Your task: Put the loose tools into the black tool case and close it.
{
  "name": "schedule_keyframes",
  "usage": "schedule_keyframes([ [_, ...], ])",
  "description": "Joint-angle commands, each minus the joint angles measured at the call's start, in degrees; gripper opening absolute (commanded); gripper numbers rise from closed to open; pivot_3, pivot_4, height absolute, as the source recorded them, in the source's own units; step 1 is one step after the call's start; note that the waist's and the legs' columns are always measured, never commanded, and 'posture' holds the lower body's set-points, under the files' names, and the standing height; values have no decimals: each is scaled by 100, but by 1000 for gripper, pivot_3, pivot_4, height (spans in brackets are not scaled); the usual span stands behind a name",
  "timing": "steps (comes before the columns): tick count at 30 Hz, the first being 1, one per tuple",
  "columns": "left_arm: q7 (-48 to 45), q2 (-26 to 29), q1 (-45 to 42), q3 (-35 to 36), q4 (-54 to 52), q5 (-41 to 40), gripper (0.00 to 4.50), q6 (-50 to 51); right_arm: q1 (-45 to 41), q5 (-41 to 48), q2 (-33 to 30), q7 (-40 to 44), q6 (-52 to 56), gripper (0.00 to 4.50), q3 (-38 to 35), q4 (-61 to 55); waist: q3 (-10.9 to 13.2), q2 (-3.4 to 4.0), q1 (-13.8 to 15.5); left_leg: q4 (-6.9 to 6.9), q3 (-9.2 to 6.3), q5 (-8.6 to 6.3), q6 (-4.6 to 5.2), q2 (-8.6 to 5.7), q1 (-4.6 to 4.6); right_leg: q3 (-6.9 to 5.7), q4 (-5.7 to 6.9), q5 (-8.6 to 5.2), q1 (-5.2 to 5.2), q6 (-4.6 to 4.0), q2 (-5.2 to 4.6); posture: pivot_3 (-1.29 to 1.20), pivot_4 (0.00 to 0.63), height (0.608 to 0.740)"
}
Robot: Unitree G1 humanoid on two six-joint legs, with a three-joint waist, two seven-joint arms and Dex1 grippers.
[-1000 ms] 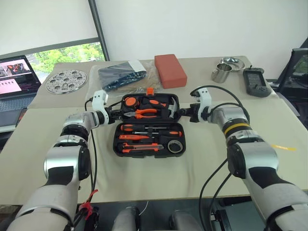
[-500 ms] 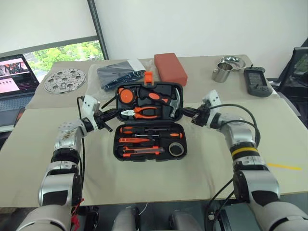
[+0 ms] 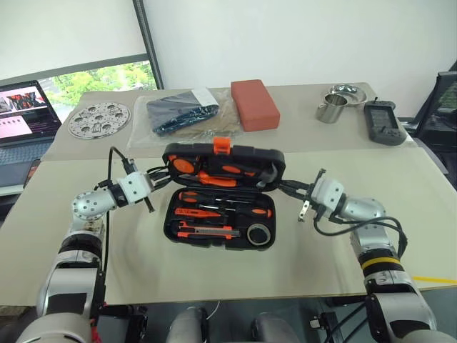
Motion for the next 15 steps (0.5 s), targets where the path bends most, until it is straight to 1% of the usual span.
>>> schedule_keyframes([
  [1,870,526,-235,-603,183,1411,19,-1007,-23,-212,-379,306,-1280,0,402,236,2,-2,-2,-2,5,-3,5,0,19,4,-6,0,19,0,-2,0,150,740],
  [2,1104,628,-317,-755,254,1668,19,-946,-43,-233,-472,305,-1407,0,459,343,2,-3,-6,-4,16,-9,13,0,41,7,-14,0,45,0,-5,0,150,740],
  [4,1594,797,-440,-1048,370,2138,798,-813,-90,-246,-607,248,-1554,0,562,496,2,-2,-9,-6,36,-20,28,1,77,10,-20,-1,78,-1,-17,0,150,740],
  [5,1828,887,-492,-1186,391,2367,1054,-839,-115,-258,-679,236,-1574,374,609,568,2,-2,-11,-6,39,-21,29,-1,78,12,-19,-1,78,-1,-23,0,150,740],
  [6,2068,953,-537,-1307,407,2563,1420,-876,-138,-263,-730,226,-1601,773,657,627,2,-2,-12,-4,42,-22,30,-2,80,14,-18,-1,77,-1,-27,0,150,740],
  [7,2350,1041,-566,-1444,389,2820,1701,-950,-163,-281,-788,199,-1694,954,694,698,2,-3,-9,-3,46,-23,32,-2,81,16,-17,-1,77,-1,-30,0,150,740],
  [10,3596,1383,-677,-1926,199,3863,2824,-1064,-179,-424,-1030,140,-2035,2065,847,861,7,-11,5,-1,56,-24,33,0,79,13,-14,-1,69,-1,-40,0,150,740],
  [11,4022,1475,-733,-2100,170,4180,3106,-1039,-170,-444,-1094,140,-2096,2328,907,869,8,-13,3,-1,58,-24,33,1,80,13,-13,-1,69,-1,-47,0,150,740],
  [12,4478,1577,-801,-2299,129,4526,3643,-987,-136,-418,-1173,179,-2188,2770,992,832,9,-14,4,-3,59,-24,34,3,84,10,-13,-1,69,-1,-76,0,150,740],
  [13,4905,1662,-866,-2498,115,4841,3932,-921,-89,-329,-1241,225,-2220,3051,1068,754,10,-15,2,-3,61,-24,33,5,86,5,-13,-1,70,-1,-81,0,150,740],
  [14,5239,1715,-933,-2666,159,5059,4308,-854,-25,-149,-1282,282,-2101,3131,1109,631,10,-15,2,-4,64,-24,34,4,92,6,-14,-1,73,-1,-83,0,150,740],
  [15,5330,1731,-984,-2685,339,5000,4488,-792,119,128,-1351,412,-1803,3131,1151,363,10,-15,0,-5,68,-24,34,4,95,6,-13,-1,73,-1,-87,0,150,740],
])
